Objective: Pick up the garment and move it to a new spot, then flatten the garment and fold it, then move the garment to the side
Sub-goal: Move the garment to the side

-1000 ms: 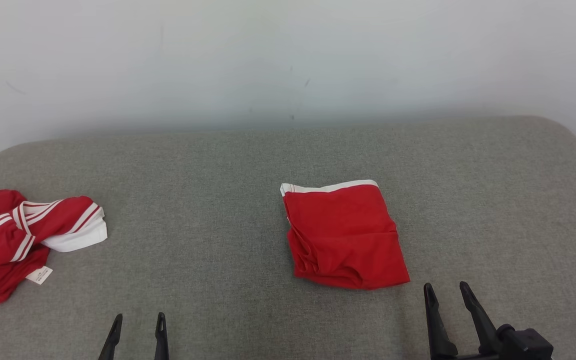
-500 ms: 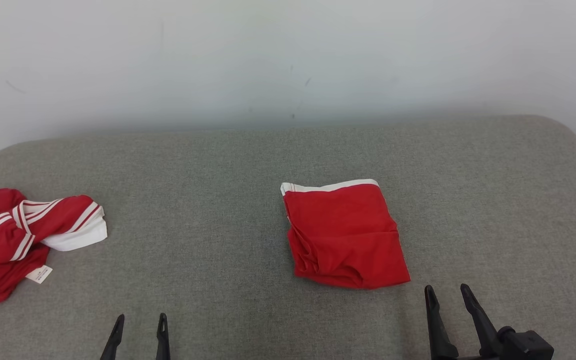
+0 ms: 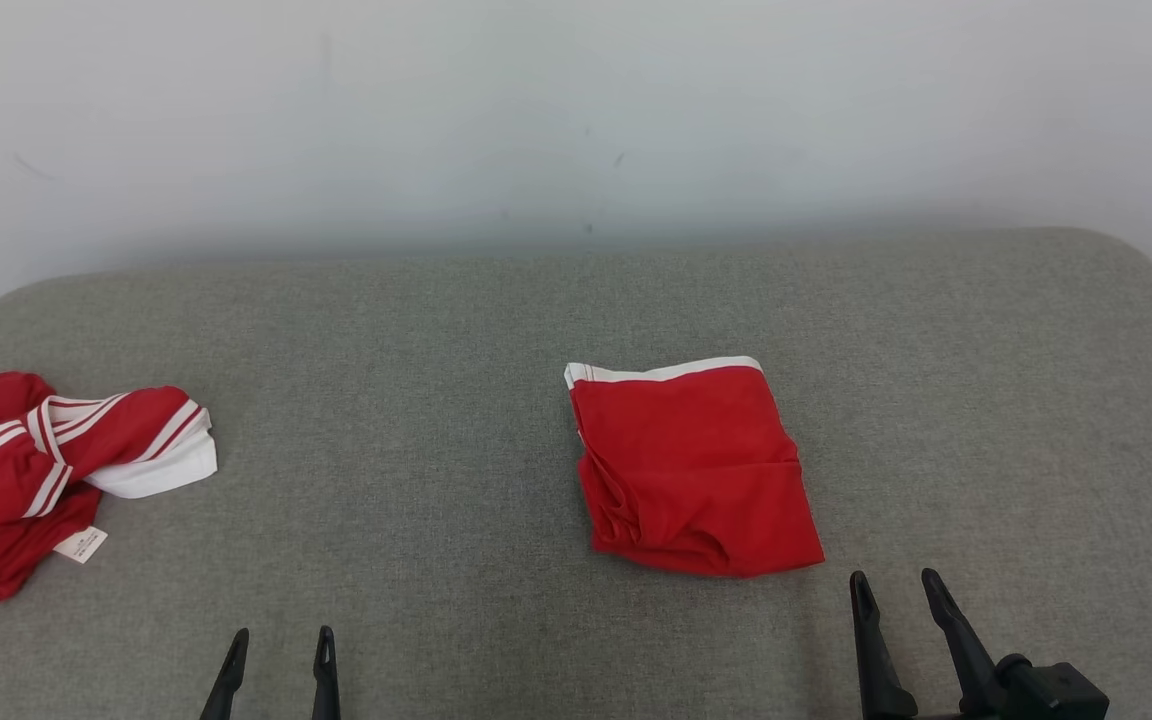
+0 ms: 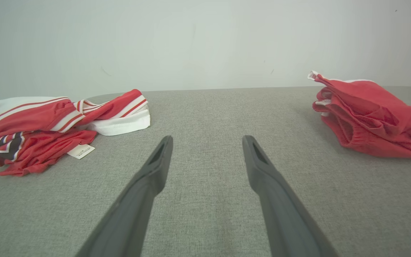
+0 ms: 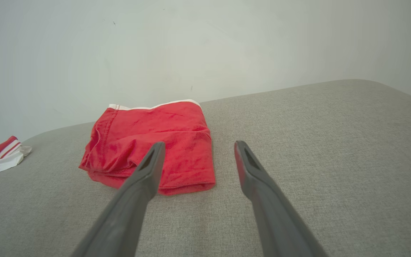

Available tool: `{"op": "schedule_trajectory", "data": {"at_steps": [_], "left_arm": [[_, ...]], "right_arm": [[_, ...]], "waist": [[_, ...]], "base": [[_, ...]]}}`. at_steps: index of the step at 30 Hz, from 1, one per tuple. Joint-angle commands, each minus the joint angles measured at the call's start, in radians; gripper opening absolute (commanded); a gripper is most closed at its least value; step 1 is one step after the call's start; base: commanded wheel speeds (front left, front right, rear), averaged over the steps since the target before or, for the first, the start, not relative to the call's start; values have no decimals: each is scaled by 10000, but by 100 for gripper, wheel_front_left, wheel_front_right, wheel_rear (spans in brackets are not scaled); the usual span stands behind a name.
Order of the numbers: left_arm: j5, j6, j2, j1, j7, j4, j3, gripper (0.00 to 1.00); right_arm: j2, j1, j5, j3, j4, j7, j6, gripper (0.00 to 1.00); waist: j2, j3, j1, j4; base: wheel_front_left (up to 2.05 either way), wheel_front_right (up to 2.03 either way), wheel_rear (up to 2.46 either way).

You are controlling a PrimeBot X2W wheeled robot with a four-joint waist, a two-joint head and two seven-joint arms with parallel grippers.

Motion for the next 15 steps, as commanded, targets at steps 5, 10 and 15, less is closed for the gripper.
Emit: {"op": "schedule_trajectory", "data": {"at_steps": [5,10,15], "left_arm": [[11,-2,-10,-1,-32,-9,19,100],[-38,-3,-11,22,-32,-34,-10,100],[-187,34,-11,-102,-32,7,-76,100]], "right_arm": [[34,87,42,-16,-19,-4,-25,100],[35,17,20,-71,-7,-4,-25,100],[29,-515,-127,22,34,-4,-25,100]], "waist": [[0,-10,0,-5],[0,-10,0,24],[0,67,0,187]], "base": [[0,0,0],[0,0,0],[0,0,0]]}}
